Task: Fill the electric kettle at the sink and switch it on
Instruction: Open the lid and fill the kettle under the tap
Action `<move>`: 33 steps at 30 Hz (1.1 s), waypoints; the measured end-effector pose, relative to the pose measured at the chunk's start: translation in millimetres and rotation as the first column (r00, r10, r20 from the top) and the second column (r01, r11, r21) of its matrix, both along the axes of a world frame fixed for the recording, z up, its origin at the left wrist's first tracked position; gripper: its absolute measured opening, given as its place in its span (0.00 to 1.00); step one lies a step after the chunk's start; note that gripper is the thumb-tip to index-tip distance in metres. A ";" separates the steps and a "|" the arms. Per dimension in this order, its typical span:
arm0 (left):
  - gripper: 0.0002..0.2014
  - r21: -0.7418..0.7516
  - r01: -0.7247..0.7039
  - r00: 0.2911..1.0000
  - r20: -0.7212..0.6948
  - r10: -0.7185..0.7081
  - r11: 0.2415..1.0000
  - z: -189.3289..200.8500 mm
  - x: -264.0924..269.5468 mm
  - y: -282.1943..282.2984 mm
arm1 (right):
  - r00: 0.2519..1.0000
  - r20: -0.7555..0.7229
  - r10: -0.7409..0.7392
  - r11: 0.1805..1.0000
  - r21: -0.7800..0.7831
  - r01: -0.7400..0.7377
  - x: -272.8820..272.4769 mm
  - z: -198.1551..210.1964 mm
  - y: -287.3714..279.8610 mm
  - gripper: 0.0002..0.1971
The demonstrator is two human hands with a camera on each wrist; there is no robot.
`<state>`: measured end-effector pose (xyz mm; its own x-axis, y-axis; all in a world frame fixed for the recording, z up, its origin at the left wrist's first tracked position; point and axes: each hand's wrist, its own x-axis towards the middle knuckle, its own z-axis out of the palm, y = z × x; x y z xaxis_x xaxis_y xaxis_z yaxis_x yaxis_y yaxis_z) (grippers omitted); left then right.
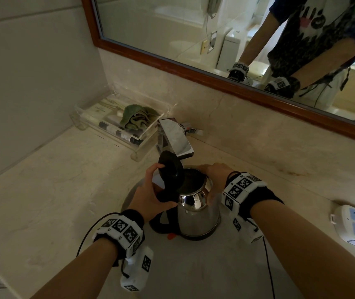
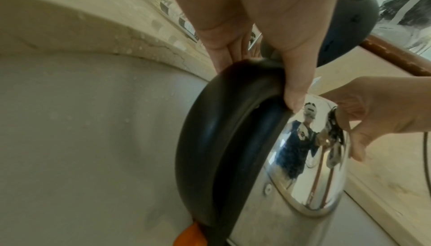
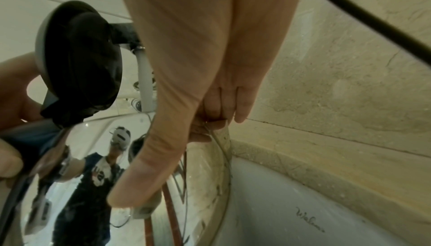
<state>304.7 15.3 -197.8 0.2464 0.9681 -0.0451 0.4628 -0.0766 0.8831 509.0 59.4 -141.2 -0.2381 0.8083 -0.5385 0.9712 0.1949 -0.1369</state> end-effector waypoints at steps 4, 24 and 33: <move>0.46 0.012 -0.005 1.000 -0.011 0.006 1.000 -1.1 -0.1 -0.1 | 1.000 0.011 0.006 1.000 0.002 -0.006 -1.1 -1.2 0.7 0.46; 0.46 0.002 0.008 1.000 0.010 -0.008 1.000 -0.8 0.5 1.5 | 0.999 0.028 0.022 1.000 -0.002 -0.022 0.4 -5.7 4.9 0.49; 0.46 -0.012 0.017 1.000 0.025 -0.017 1.000 1.1 0.7 0.1 | 1.000 0.004 0.027 1.000 0.009 -0.027 3.2 -7.9 4.2 0.47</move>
